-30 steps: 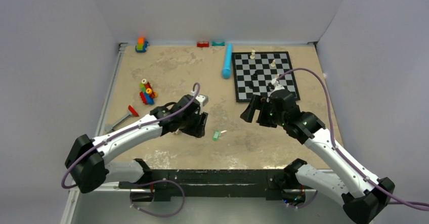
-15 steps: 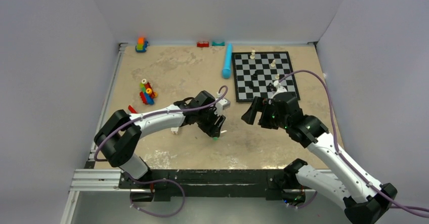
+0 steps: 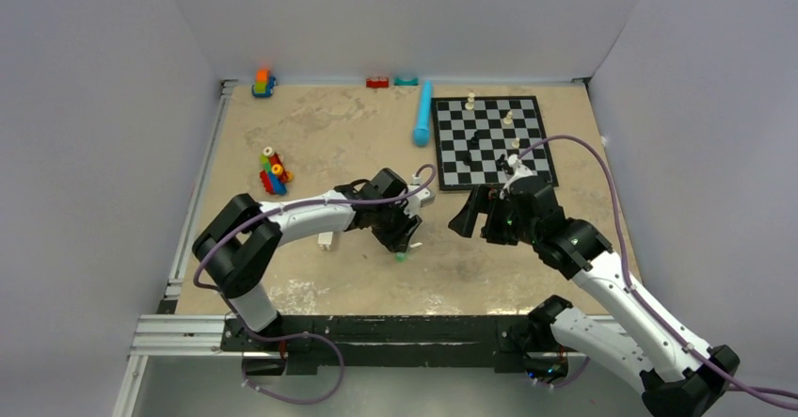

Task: Remove the keys from the keyring

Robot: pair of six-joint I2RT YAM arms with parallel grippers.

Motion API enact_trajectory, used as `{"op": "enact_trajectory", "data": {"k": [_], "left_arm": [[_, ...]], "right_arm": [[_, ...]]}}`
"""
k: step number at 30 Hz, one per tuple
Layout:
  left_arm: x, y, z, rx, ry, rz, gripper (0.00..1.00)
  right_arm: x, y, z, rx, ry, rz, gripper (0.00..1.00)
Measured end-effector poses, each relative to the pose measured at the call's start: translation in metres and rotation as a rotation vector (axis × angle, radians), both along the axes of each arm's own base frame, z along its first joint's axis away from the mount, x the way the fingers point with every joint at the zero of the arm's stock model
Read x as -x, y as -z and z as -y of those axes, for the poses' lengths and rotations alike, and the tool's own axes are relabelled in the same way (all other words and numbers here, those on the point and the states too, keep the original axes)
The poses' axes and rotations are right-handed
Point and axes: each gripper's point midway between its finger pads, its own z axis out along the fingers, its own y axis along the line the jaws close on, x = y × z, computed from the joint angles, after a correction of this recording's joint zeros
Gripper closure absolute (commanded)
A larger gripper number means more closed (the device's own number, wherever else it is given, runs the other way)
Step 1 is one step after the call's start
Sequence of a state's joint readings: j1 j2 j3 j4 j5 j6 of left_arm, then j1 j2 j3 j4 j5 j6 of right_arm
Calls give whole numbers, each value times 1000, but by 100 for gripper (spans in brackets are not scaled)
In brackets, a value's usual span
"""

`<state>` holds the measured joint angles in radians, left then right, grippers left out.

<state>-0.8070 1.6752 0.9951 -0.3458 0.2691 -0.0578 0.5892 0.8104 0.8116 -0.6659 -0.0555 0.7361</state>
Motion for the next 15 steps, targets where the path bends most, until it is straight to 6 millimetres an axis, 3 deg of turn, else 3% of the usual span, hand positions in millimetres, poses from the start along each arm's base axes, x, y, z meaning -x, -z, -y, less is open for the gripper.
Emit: {"op": "enact_trajectory", "data": {"k": [5,15], "left_arm": [[0,14,-4,-37,6,-11,53],[-5,16,-2,-36,10,-8,61]], "right_arm": [[2,0,-2,-6,-12,-4,4],[3,6,-1,0,-15,-15,4]]}}
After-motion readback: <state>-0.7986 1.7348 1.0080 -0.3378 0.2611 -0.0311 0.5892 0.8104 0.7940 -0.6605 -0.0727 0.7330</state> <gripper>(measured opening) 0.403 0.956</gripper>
